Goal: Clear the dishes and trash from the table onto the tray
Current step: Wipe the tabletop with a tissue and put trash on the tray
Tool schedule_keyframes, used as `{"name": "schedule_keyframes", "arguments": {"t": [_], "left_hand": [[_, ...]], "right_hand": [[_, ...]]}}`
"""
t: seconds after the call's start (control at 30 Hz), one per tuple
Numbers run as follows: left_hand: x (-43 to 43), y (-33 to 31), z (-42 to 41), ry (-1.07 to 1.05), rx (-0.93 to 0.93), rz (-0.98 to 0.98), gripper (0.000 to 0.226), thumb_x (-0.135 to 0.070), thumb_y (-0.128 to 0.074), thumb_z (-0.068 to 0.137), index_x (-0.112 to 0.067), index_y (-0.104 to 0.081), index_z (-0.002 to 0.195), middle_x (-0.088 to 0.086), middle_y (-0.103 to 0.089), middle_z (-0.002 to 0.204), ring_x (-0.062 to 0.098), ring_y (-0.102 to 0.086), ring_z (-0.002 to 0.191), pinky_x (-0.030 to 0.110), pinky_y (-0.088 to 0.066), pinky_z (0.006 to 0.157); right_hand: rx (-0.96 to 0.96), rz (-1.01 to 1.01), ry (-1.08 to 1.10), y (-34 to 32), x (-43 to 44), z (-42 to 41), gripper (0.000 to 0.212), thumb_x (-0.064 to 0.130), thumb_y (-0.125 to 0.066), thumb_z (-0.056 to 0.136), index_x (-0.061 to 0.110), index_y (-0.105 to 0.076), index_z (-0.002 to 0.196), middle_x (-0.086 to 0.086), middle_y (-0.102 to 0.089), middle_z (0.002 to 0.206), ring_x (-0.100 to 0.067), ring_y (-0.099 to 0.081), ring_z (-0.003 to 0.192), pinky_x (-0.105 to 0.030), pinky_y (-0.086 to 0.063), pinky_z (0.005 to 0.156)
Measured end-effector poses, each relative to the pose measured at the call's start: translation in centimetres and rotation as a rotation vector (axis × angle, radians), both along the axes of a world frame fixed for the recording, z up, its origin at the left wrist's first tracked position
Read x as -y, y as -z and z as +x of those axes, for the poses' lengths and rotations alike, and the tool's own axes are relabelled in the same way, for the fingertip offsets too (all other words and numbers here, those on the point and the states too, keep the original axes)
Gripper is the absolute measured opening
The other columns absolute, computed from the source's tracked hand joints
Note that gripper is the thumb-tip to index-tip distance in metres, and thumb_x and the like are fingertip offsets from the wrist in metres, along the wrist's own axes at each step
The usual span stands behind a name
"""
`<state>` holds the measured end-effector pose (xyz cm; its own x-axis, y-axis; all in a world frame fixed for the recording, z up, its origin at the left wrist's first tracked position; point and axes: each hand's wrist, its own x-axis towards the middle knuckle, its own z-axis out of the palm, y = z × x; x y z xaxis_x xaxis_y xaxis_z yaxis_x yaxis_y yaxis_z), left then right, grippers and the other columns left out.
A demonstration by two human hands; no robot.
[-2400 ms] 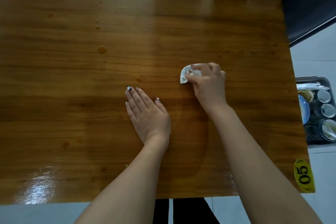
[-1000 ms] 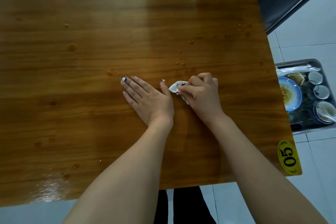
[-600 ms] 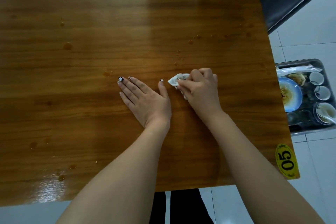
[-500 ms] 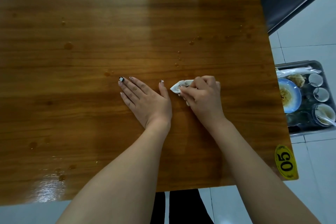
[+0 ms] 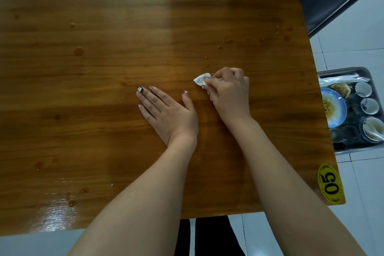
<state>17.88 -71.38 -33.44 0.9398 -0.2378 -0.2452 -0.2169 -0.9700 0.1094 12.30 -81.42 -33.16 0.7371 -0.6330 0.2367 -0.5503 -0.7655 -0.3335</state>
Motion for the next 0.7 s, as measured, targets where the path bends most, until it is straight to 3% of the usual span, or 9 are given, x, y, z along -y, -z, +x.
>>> {"name": "schedule_keyframes", "arguments": {"t": [0.27, 0.5, 0.7], "left_hand": [[0.0, -0.1, 0.0, 0.007, -0.012, 0.003, 0.085, -0.062, -0.012, 0.095, 0.001, 0.009, 0.149, 0.021, 0.011, 0.158, 0.031, 0.015, 0.146, 0.042, 0.009, 0.117], [0.0, -0.1, 0.0, 0.017, -0.001, -0.001, 0.088, -0.064, -0.013, 0.094, 0.001, 0.009, 0.149, 0.022, 0.011, 0.158, 0.031, 0.015, 0.146, 0.042, 0.009, 0.117], [-0.2, -0.1, 0.0, 0.011, -0.006, -0.039, 0.087, -0.062, -0.014, 0.095, 0.001, 0.012, 0.148, 0.021, 0.014, 0.157, 0.030, 0.017, 0.146, 0.042, 0.010, 0.117]], "right_hand": [[-0.010, -0.023, -0.062, 0.3, -0.9, -4.5, 0.011, 0.020, -0.069, 0.084, 0.012, -0.075, 0.088, -0.006, -0.060, 0.080, -0.030, -0.053, 0.085, -0.034, -0.030, 0.071], [-0.005, -0.031, 0.109, 0.3, 0.3, -0.2, 0.008, 0.018, -0.073, 0.083, 0.011, -0.075, 0.087, -0.009, -0.061, 0.081, -0.030, -0.056, 0.081, -0.035, -0.034, 0.068], [0.007, 0.010, 0.013, 0.4, -0.9, -3.2, 0.009, 0.017, -0.070, 0.085, 0.014, -0.074, 0.092, -0.006, -0.057, 0.080, -0.027, -0.053, 0.081, -0.035, -0.032, 0.069]]}}
